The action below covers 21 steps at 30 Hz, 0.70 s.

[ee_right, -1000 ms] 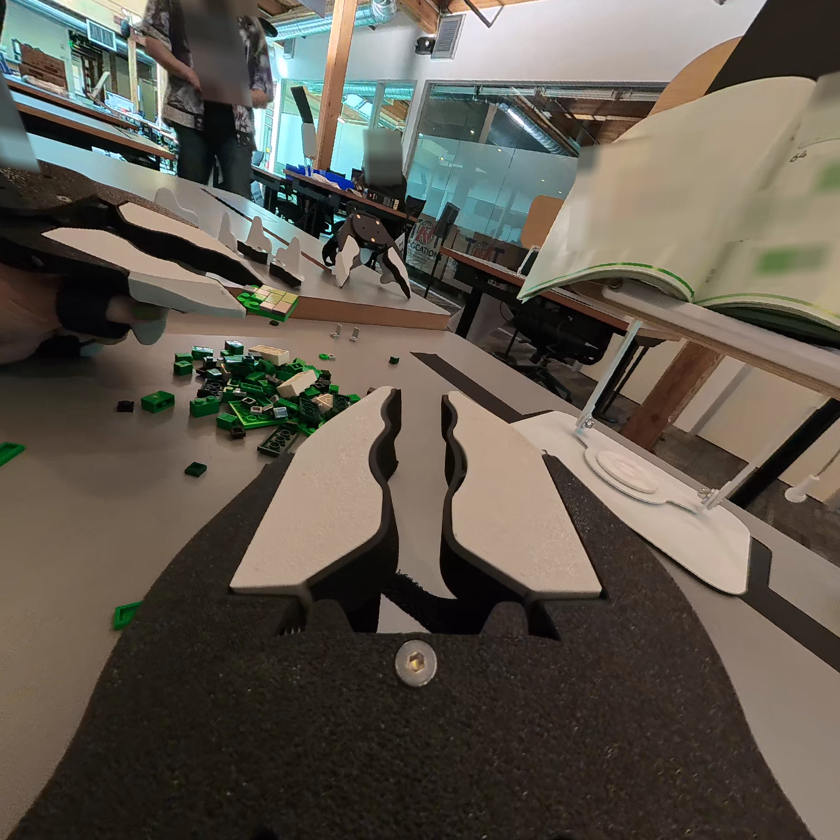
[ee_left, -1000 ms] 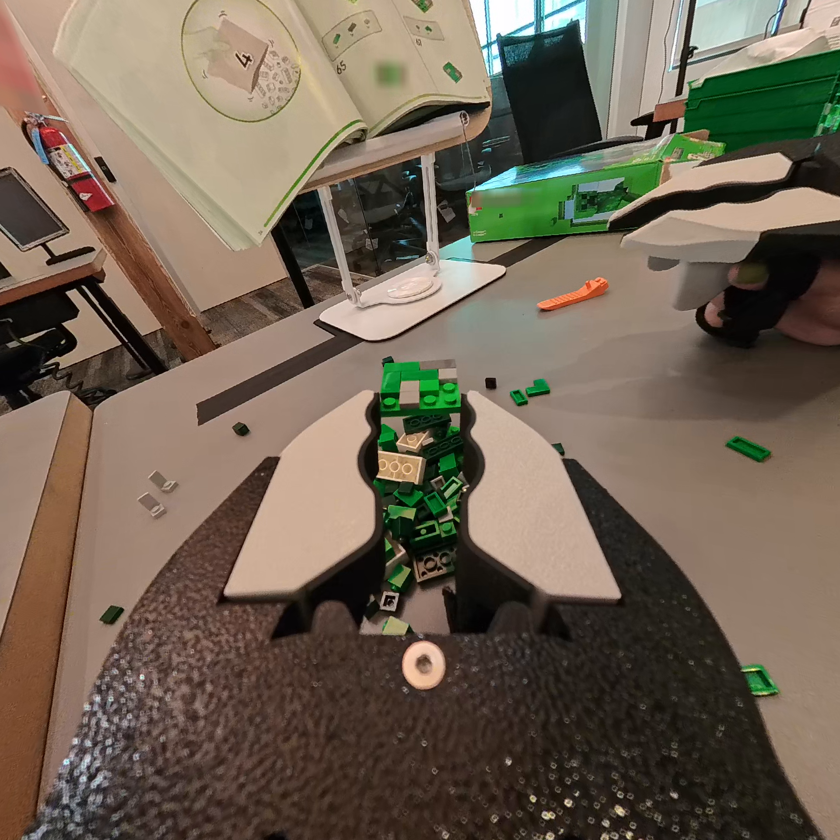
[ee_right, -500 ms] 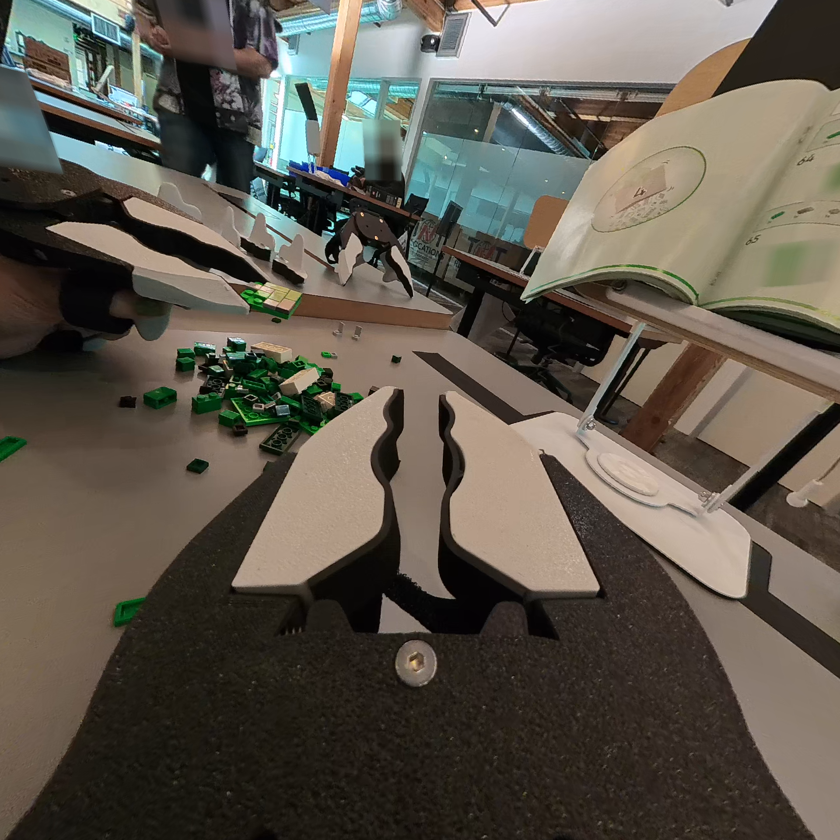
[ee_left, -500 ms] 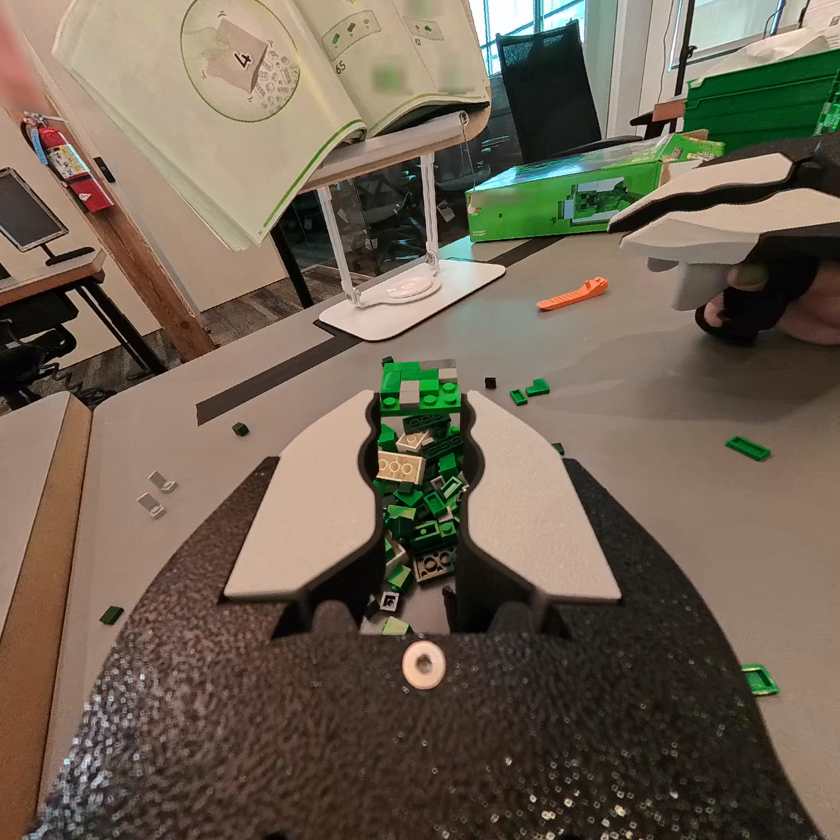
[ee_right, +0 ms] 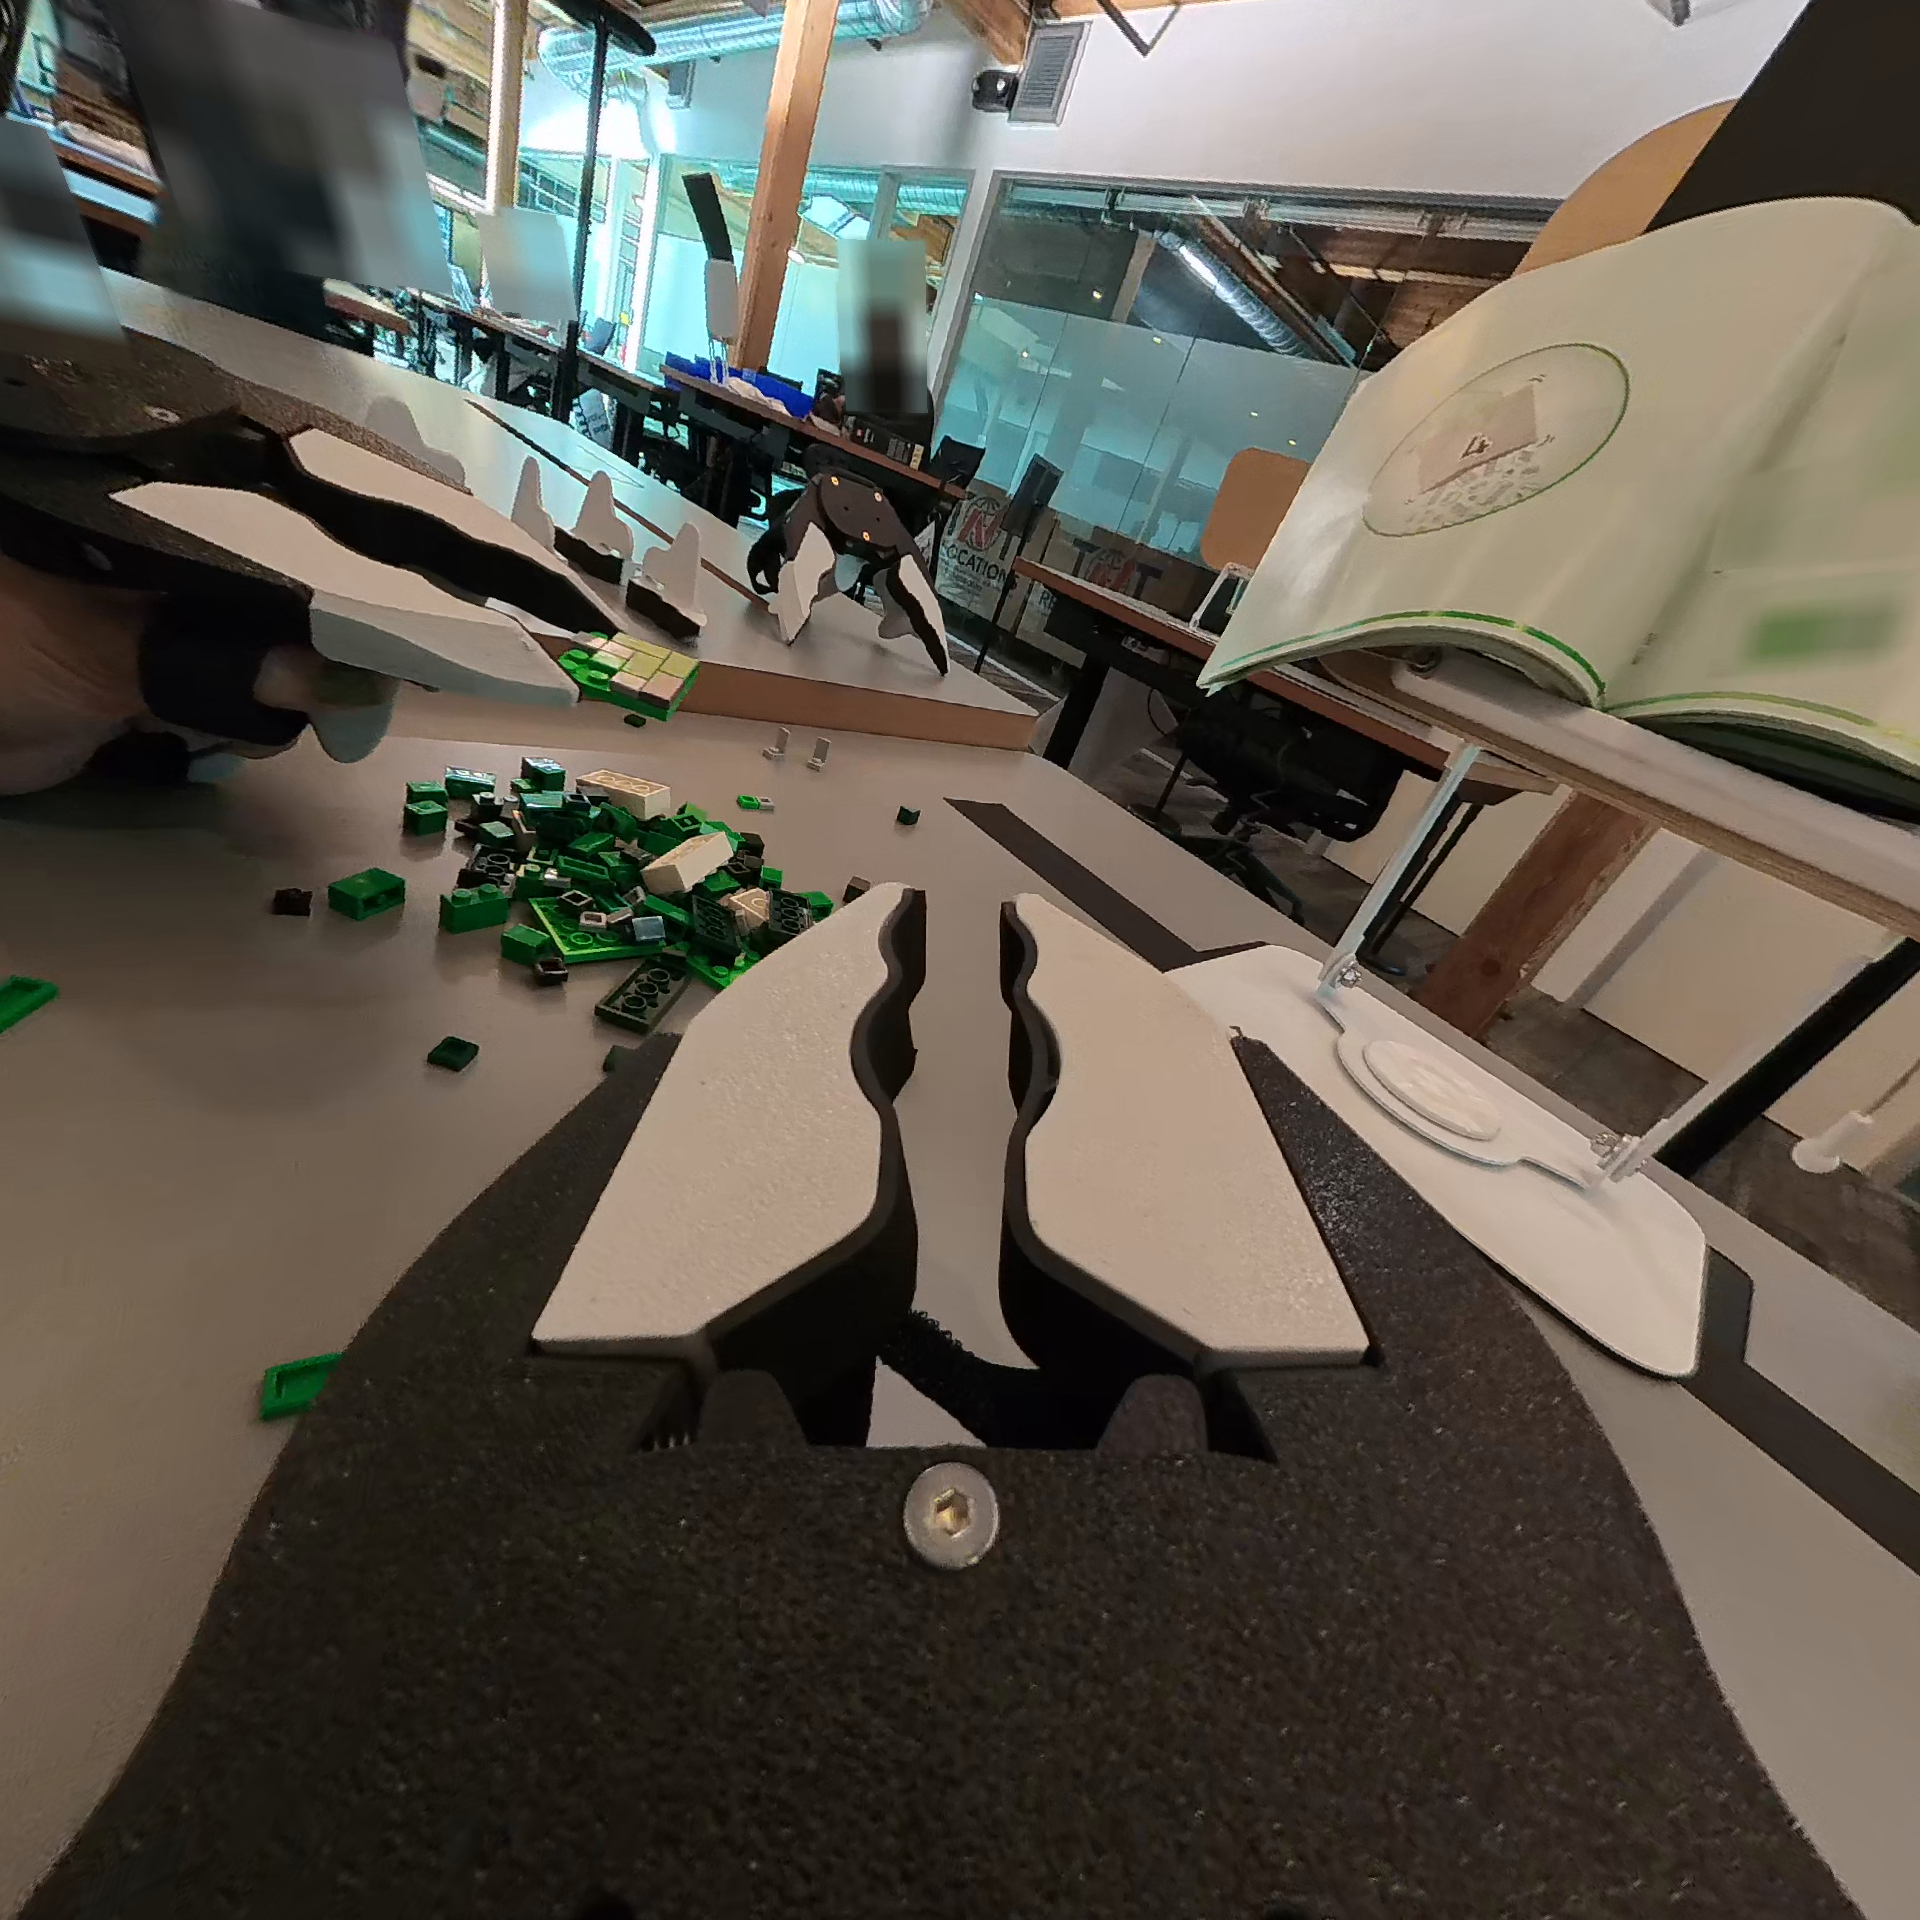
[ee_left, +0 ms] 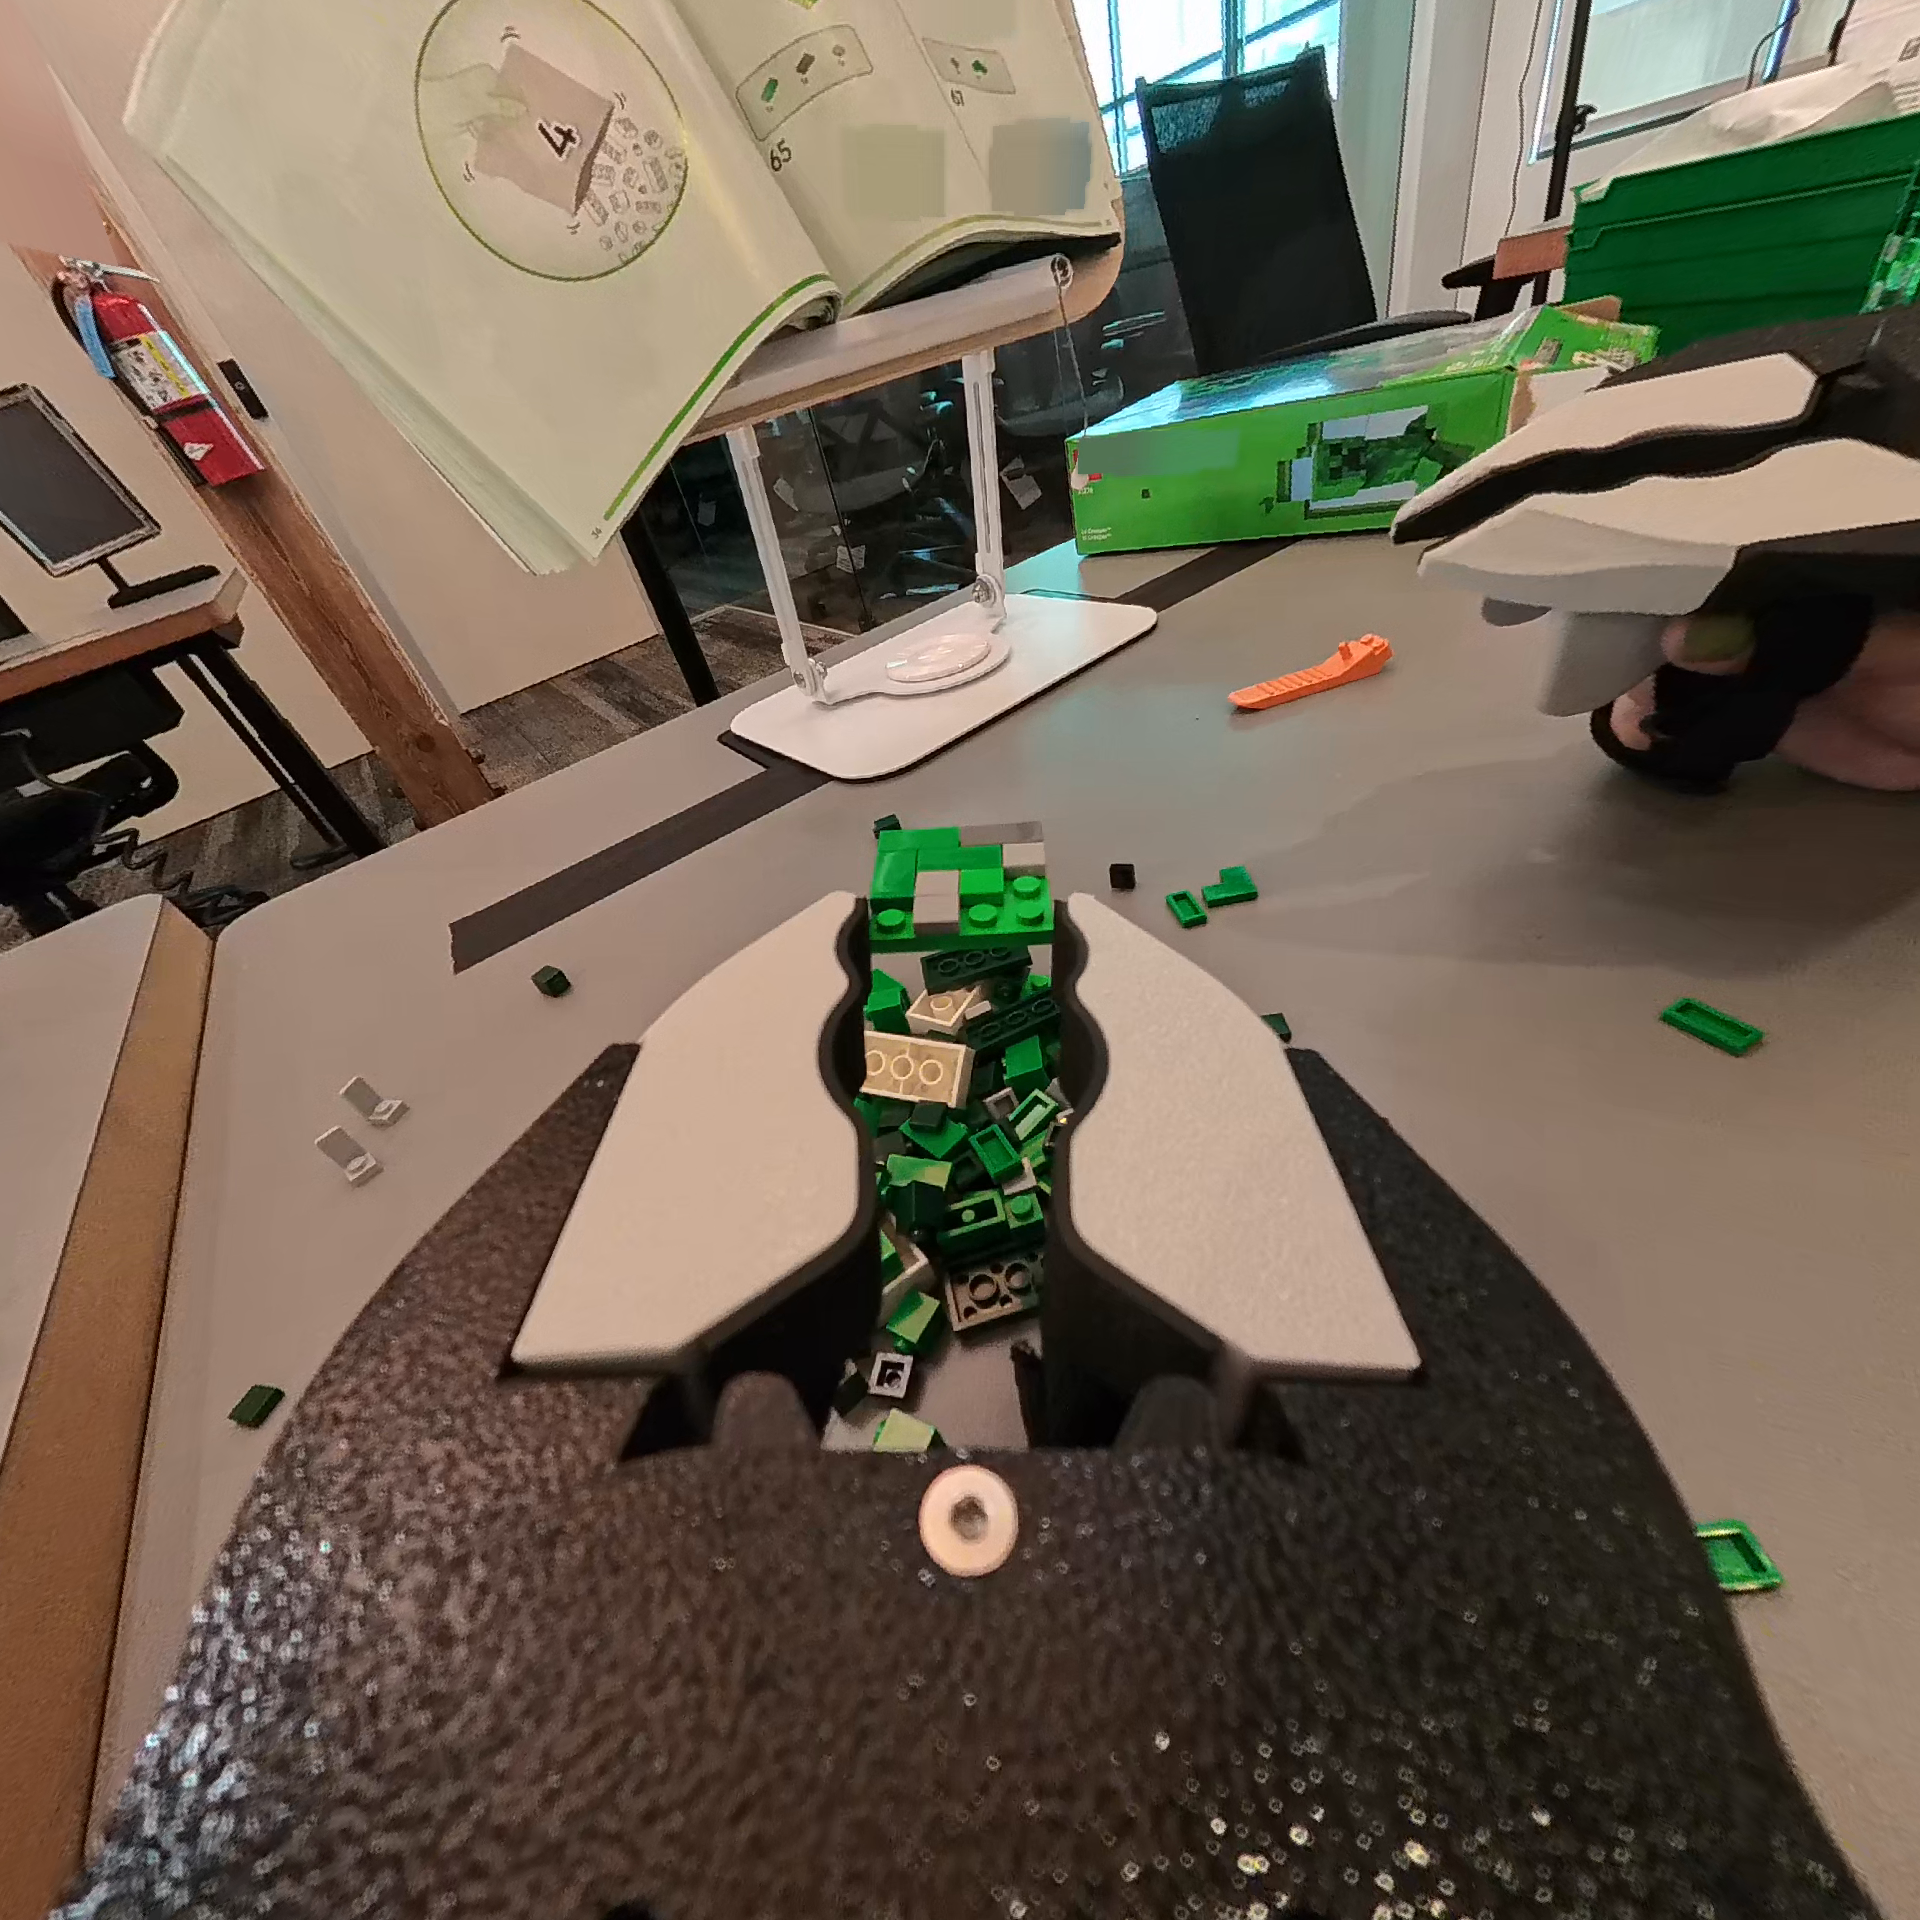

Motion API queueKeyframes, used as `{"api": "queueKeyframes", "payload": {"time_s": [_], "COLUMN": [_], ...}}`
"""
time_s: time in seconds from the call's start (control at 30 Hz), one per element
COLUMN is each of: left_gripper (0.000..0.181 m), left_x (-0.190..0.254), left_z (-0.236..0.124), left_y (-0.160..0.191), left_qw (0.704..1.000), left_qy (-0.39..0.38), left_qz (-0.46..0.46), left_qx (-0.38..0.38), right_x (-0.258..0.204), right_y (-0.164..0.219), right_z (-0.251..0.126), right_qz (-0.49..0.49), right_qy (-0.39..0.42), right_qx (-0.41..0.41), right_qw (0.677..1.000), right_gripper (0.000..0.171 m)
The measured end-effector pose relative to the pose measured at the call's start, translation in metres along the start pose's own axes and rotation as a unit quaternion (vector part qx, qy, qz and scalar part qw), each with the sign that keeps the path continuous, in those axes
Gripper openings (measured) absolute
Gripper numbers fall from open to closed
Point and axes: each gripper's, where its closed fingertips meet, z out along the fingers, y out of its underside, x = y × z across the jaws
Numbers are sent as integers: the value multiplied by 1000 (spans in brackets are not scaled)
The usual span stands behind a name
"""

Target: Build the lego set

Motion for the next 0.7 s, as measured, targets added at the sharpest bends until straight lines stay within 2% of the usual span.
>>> {"api": "queueKeyframes", "payload": {"time_s": [0.13,0.27,0.33,0.4,0.5,0.63,0.7], "left_gripper": [32,32,33,32,32,32,32], "left_x": [-6,-31,-35,-32,-22,8,26], "left_z": [-2,-16,-18,-15,-8,-1,0], "left_y": [-1,-9,-10,-7,-7,-9,-12], "left_qw": [1000,994,993,995,998,999,995], "left_qy": [-18,-104,-118,-102,-65,30,88], "left_qz": [-2,14,18,12,15,29,33], "left_qx": [4,26,27,21,20,33,46], "right_x": [-4,4,3,-5,-16,-29,-35], "right_y": [3,13,15,19,41,65,71], "right_z": [1,1,2,4,12,15,14], "right_qz": [-4,-14,-14,-23,-39,5,8], "right_qy": [-13,14,7,-23,-99,-222,-285], "right_qx": [-15,-56,-64,-80,-155,-239,-254], "right_qw": [1000,998,998,996,982,945,924], "right_gripper": [6,0,0,0,1,20,24]}}
